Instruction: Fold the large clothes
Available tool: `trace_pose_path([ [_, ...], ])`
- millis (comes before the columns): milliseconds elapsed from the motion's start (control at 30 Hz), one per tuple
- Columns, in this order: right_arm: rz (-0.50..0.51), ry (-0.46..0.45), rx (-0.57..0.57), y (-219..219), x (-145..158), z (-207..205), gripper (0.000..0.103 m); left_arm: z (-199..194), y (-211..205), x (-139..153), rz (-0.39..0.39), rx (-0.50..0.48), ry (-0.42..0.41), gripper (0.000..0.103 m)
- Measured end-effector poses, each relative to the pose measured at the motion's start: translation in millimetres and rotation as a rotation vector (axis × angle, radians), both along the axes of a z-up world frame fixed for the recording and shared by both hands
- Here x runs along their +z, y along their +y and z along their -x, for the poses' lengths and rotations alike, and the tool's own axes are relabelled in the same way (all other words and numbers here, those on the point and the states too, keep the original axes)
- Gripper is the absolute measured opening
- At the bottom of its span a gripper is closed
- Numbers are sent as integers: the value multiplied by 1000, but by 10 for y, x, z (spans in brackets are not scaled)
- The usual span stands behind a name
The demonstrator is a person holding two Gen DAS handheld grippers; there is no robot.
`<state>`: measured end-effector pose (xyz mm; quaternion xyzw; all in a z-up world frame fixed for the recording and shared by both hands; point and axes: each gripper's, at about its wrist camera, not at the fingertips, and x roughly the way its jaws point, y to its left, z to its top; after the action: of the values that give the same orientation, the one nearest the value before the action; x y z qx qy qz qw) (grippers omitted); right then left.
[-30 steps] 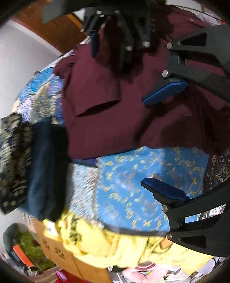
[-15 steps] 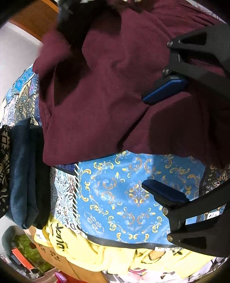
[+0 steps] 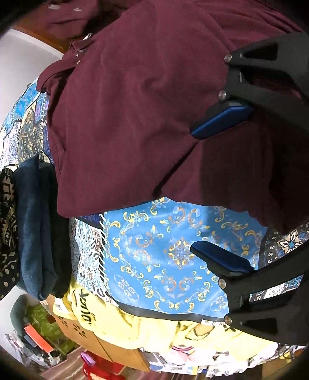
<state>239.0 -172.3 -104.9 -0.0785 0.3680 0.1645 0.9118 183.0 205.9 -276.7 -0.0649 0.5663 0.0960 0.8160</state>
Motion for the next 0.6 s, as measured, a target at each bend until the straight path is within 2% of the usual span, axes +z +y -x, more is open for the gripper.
trace_pose_path([
  [67,19,50,-62,-209,-208,-31,6,-9,-10,-2,-7,4,2,89],
  [133,12,134,-118,-435,-457,-65,6,-18,-19,-3,-11,12,7,89],
  [167,-2,208,-138,-555,-615,-80,6,-21,-19,0,-14,15,9,89],
  [233,-28,279,-172,-701,-765,-99,6,-19,-33,13,-23,16,16,89],
  [400,-185,450,-205,-947,-941,-212,8,-43,-52,173,-67,17,4,89],
  [500,-206,480,-215,-961,-969,-309,22,-86,-69,375,-88,18,-39,89],
  [567,-207,497,-217,-900,-981,-382,39,-136,-89,540,-95,12,-79,89],
  [600,-228,512,-212,-850,-1001,-441,41,-175,-105,630,-92,7,-101,89],
])
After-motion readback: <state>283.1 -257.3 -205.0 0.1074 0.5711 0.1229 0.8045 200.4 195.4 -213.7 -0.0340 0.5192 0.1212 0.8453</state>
